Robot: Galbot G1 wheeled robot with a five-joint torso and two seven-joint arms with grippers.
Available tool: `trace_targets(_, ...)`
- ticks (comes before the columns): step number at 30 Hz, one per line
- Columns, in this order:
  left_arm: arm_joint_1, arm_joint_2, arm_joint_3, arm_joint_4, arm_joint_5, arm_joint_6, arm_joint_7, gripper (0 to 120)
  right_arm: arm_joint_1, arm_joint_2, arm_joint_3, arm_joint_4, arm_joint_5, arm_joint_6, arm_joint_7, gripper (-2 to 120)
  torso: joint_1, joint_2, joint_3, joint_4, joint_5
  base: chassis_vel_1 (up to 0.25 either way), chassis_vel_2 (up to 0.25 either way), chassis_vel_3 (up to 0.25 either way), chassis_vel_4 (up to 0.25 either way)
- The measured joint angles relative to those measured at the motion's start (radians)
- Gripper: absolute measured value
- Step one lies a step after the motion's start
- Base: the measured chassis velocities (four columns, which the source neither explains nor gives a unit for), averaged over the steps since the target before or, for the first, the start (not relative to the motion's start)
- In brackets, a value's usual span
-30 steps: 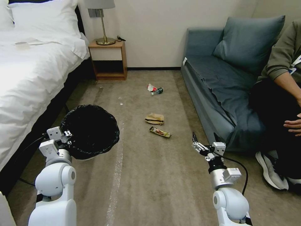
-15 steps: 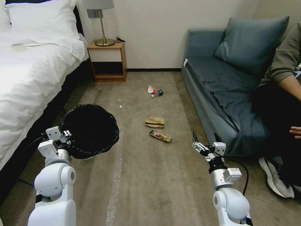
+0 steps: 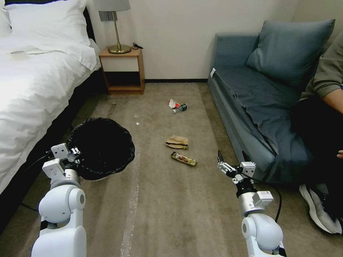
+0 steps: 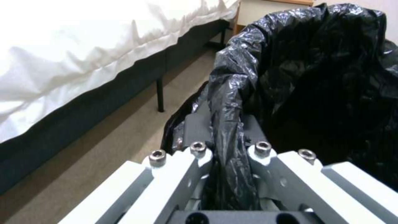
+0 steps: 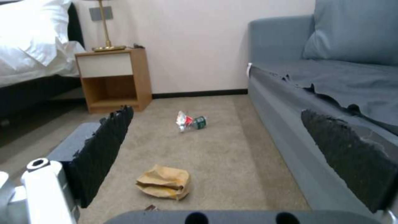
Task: Pick up the trash bin, then pick up the garbage on the floor and place it into the trash bin.
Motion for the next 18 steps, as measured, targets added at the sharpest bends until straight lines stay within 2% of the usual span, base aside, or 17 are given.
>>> trace_targets(18, -0.014, 0.001, 0.011, -0.001, 0.013, 0.006, -0.008, 4, 0.012, -0.006, -0.009, -0.028, 0.003, -0.004, -0.004, 100, 0.0, 0.0, 0.0, 0.0, 0.0001, -0.058, 0.062, 0.066, -0.062)
